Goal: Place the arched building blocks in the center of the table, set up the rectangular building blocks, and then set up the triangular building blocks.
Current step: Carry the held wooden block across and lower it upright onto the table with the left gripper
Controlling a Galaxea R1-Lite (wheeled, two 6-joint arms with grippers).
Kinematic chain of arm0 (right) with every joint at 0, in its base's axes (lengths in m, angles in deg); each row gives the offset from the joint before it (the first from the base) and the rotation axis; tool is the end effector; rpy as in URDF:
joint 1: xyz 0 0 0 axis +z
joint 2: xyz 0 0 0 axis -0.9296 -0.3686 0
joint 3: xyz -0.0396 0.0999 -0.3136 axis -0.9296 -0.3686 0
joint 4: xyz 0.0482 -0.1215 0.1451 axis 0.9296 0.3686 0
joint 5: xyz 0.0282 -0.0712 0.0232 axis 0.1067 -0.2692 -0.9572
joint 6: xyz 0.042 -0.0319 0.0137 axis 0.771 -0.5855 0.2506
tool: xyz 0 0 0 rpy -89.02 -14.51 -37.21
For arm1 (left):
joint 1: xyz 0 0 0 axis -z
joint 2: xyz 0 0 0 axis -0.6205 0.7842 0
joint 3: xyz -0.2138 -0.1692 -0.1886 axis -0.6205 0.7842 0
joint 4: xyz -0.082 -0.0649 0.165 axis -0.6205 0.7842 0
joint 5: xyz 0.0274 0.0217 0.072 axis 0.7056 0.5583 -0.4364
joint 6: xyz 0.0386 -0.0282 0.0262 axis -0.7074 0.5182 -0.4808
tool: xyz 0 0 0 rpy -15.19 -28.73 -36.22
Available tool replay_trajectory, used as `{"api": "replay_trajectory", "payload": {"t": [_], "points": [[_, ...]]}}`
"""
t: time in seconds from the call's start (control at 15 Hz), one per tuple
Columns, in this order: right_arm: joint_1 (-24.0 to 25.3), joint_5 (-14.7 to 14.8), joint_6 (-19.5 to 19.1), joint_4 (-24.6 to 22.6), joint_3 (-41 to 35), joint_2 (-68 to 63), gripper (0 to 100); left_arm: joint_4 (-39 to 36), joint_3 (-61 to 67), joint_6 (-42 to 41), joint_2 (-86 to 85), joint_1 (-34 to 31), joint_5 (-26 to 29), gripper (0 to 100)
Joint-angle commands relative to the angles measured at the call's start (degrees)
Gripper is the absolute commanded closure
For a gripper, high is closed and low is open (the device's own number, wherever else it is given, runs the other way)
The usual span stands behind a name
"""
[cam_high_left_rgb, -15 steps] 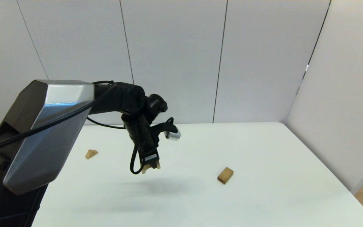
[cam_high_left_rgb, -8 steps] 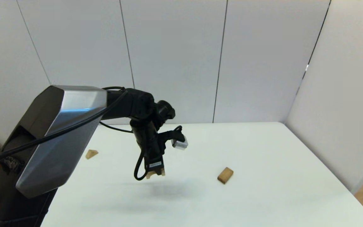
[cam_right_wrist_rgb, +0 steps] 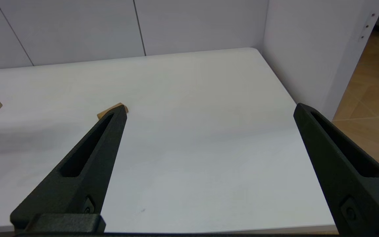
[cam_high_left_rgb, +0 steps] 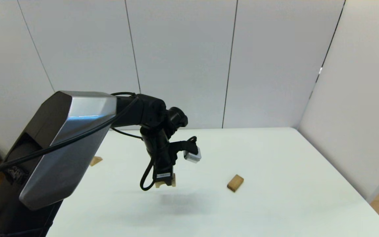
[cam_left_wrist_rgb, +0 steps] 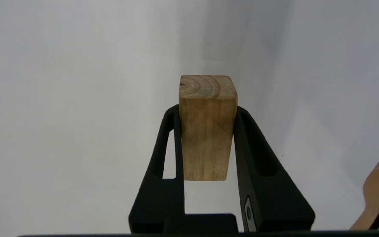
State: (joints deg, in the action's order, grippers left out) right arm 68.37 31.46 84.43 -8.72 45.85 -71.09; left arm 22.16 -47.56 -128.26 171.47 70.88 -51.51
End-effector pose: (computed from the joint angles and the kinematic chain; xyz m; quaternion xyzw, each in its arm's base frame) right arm -0.0169 -0.0013 0.0763 0.0352 -0.0032 -0.0121 0.9993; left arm 0.3810 -0.2500 0.0888 0.4512 0.4601 -0.5085 0.5712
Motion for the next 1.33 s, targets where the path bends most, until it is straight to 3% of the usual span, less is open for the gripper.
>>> {"api": "replay_trajectory", "payload": {"t": [0.07, 1.33], "points": [[0.0, 0.0, 0.02, -0.05, 0.0, 0.0, 0, 0.43, 0.02, -1.48, 0.13, 0.52, 0.05, 100], [0.0, 0.0, 0.02, -0.05, -0.09, 0.0, 0, -3.78, -0.07, -1.31, 5.32, 4.13, 0.05, 100]]}}
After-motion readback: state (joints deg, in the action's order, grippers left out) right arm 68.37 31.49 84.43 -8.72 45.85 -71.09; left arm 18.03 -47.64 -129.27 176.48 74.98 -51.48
